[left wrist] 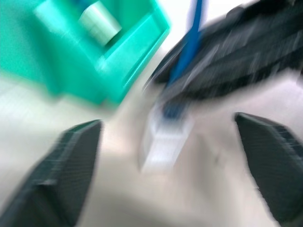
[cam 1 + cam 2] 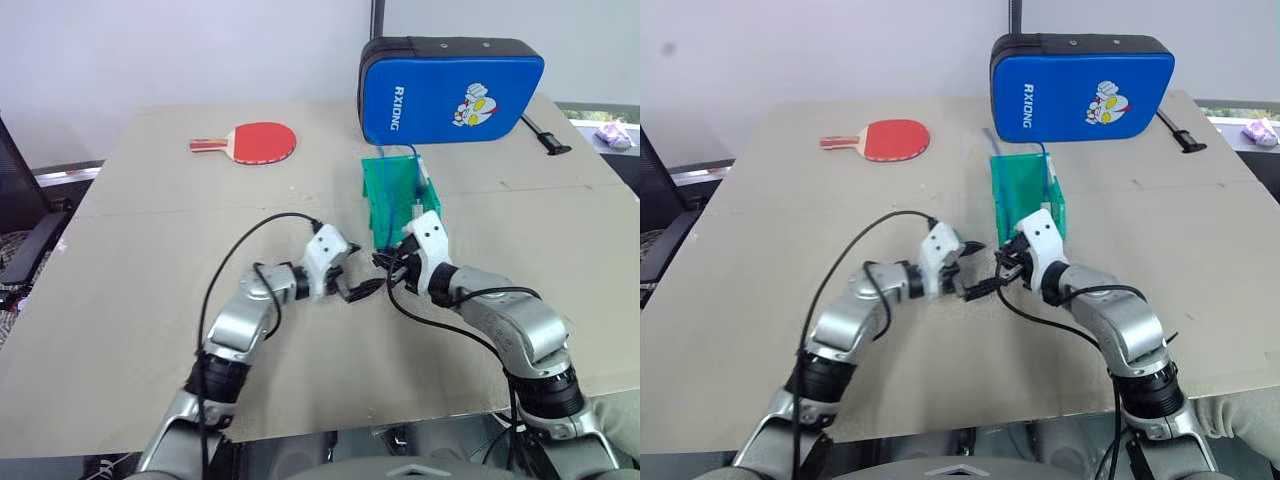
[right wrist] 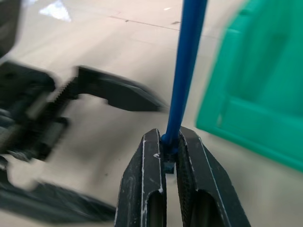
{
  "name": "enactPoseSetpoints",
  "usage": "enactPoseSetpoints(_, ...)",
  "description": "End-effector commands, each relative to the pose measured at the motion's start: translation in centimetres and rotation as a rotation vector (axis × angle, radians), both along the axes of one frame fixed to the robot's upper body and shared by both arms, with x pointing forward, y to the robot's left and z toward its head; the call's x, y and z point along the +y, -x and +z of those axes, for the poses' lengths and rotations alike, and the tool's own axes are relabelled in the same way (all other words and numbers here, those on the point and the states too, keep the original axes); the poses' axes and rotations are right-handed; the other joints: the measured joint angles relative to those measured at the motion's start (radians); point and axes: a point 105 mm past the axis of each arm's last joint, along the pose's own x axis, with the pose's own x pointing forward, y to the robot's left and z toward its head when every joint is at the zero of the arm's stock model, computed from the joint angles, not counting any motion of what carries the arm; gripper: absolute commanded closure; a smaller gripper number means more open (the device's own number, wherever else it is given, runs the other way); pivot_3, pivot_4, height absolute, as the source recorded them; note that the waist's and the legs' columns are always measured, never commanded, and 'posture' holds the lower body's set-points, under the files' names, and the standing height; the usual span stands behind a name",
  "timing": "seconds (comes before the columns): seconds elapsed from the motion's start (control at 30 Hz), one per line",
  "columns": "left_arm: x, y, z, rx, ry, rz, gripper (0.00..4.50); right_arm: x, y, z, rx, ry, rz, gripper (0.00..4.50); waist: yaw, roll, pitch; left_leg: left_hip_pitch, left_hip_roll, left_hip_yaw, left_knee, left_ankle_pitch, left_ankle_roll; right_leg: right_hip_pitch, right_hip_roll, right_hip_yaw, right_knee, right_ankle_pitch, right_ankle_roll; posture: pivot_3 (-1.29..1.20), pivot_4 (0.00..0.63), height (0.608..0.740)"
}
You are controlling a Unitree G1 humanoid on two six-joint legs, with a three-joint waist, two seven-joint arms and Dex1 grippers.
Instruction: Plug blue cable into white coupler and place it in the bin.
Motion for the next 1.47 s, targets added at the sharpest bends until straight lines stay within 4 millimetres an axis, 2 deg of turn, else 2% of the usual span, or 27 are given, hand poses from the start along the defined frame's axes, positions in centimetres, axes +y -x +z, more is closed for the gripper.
enactPoseSetpoints(0.03, 1.3, 1.4, 2.3, -0.114, 0.062, -0.017, 0.06, -1.0, 0.9, 4.8, -0.086, -0.145, 0.017, 4.50, 0.002, 0.001, 0.001, -0.002, 0.000, 0.000, 0.000, 0.000, 0.000, -0.001, 0.000, 0.000, 0.000, 0.000, 0.000, 0.00, 0.150, 0.740)
enactPoseSetpoints(0.13, 1.9, 2.4, 3.3, -0.189, 0.127, -0.063, 0.06, -2.2, 0.6, 7.6, -0.139, -0.191, -0.006, 4.50, 0.004, 0.002, 0.002, -0.015, -0.001, 0.001, 0.002, 0.000, -0.001, -0.014, -0.002, 0.000, 0.000, 0.005, 0.000, 0.00, 0.150, 0.740)
enactPoseSetpoints(0.2, 2.2, 2.8, 3.9, -0.167, 0.171, -0.069, 0.06, -3.1, -0.1, 9.0, -0.159, -0.195, -0.033, 4.50, 0.005, 0.002, 0.002, -0.016, -0.001, 0.001, 0.003, 0.000, -0.001, -0.014, -0.003, -0.001, 0.000, 0.005, 0.000, 0.00, 0.150, 0.740)
enactPoseSetpoints(0.3, 2.4, 3.3, 5.4, -0.187, 0.247, -0.062, 0.06, -4.2, -2.3, 11.6, -0.186, -0.176, -0.077, 4.50, 0.003, 0.003, 0.004, -0.016, -0.002, 0.002, 0.003, 0.000, -0.001, -0.014, -0.003, 0.000, -0.001, 0.004, -0.001, 0.00, 0.150, 0.740)
enactPoseSetpoints(0.37, 2.4, 3.5, 5.8, -0.202, 0.265, -0.052, 0.06, -4.3, -4.0, 11.9, -0.176, -0.102, -0.090, 4.50, 0.001, 0.003, 0.004, -0.016, -0.002, 0.003, 0.003, 0.000, -0.001, -0.014, -0.003, 0.001, -0.001, 0.004, -0.001, 0.00, 0.150, 0.740)
enactPoseSetpoints(0.5, 2.1, 3.6, 6.3, -0.221, 0.285, -0.040, 0.06, -4.5, -6.7, 10.6, -0.167, 0.024, -0.094, 4.50, 0.000, 0.003, 0.004, -0.016, -0.002, 0.003, 0.003, 0.000, 0.000, -0.013, -0.002, 0.001, -0.001, 0.005, 0.000, 0.00, 0.150, 0.740)
enactPoseSetpoints(0.6, 1.9, 3.8, 6.5, -0.230, 0.298, -0.026, 0.00, -4.5, -8.1, 10.0, -0.166, 0.069, -0.068, 3.48, -0.001, 0.003, 0.004, -0.016, -0.002, 0.003, 0.002, 0.000, 0.000, -0.014, -0.001, 0.001, -0.001, 0.005, 0.000, 0.00, 0.150, 0.740)
enactPoseSetpoints(0.7, 1.7, 4.1, 6.6, -0.236, 0.306, -0.017, 0.00, -5.1, -8.2, 10.5, -0.191, 0.091, -0.054, 2.07, 0.001, 0.004, 0.005, -0.017, -0.002, 0.003, 0.002, 0.000, 0.000, -0.014, -0.001, 0.001, -0.001, 0.005, 0.000, 0.00, 0.150, 0.740)
enactPoseSetpoints(0.73, 1.6, 4.2, 6.6, -0.236, 0.309, -0.013, 0.00, -5.4, -7.8, 11.0, -0.213, 0.089, -0.041, 1.74, 0.002, 0.004, 0.005, -0.017, -0.002, 0.003, 0.002, 0.000, 0.000, -0.014, -0.002, 0.001, -0.002, 0.005, 0.000, 0.00, 0.150, 0.740)
enactPoseSetpoints(0.83, 1.6, 4.4, 6.6, -0.236, 0.314, -0.003, 0.00, -6.1, -5.9, 12.8, -0.287, 0.042, 0.006, 0.26, 0.006, 0.004, 0.005, -0.018, -0.002, 0.002, 0.002, 0.000, 0.000, -0.014, -0.002, 0.001, -0.003, 0.005, 0.000, 0.00, 0.150, 0.740)
enactPoseSetpoints(0.87, 1.7, 4.5, 6.6, -0.234, 0.317, 0.002, 0.00, -6.3, -5.1, 13.1, -0.308, 0.032, 0.025, 0.05, 0.006, 0.004, 0.005, -0.018, -0.002, 0.002, 0.002, 0.000, 0.000, -0.014, -0.003, 0.000, -0.003, 0.005, 0.000, 0.00, 0.150, 0.740)
enactPoseSetpoints(1.03, 2.3, 4.5, 6.5, -0.231, 0.311, 0.025, 0.00, -8.4, -0.8, 13.4, -0.448, 0.035, 0.078, 0.05, 0.009, 0.004, 0.006, -0.020, -0.002, -0.001, 0.002, 0.000, 0.000, -0.014, -0.003, -0.002, -0.005, 0.004, 0.001, 0.00, 0.150, 0.740)
enactPoseSetpoints(1.13, 4.1, 4.6, 6.0, -0.193, 0.272, 0.062, 0.00, -11.3, 2.0, 11.2, -0.492, 0.134, 0.022, 0.05, 0.013, 0.004, 0.006, -0.020, -0.002, -0.001, 0.002, 0.000, 0.000, -0.013, -0.002, -0.002, -0.005, 0.004, 0.001, 0.00, 0.150, 0.740)
enactPoseSetpoints(1.27, 6.9, 6.0, 4.3, -0.097, 0.158, 0.072, 0.00, -14.2, 5.4, 6.8, -0.407, 0.296, 0.038, 0.05, 0.004, 0.005, 0.007, -0.017, -0.002, 0.002, 0.002, 0.000, 0.000, -0.013, -0.002, 0.001, -0.004, 0.000, 0.006, 0.00, 0.150, 0.740)
enactPoseSetpoints(1.37, 8.9, 6.9, 3.4, -0.044, 0.097, 0.087, 0.00, -16.1, 7.1, 4.5, -0.333, 0.344, 0.025, 0.05, 0.001, 0.004, 0.007, -0.014, -0.001, 0.005, 0.002, 0.000, 0.000, -0.012, -0.001, 0.002, -0.003, -0.002, 0.002, 0.00, 0.150, 0.740)
enactPoseSetpoints(1.47, 9.7, 7.6, 2.9, -0.010, 0.071, 0.088, 0.00, -17.6, 8.1, 2.7, -0.288, 0.381, 0.009, 0.05, 0.002, 0.003, 0.008, -0.012, 0.000, 0.008, 0.002, 0.000, 0.000, -0.012, -0.002, 0.004, -0.001, -0.002, 0.002, 0.00, 0.150, 0.740)
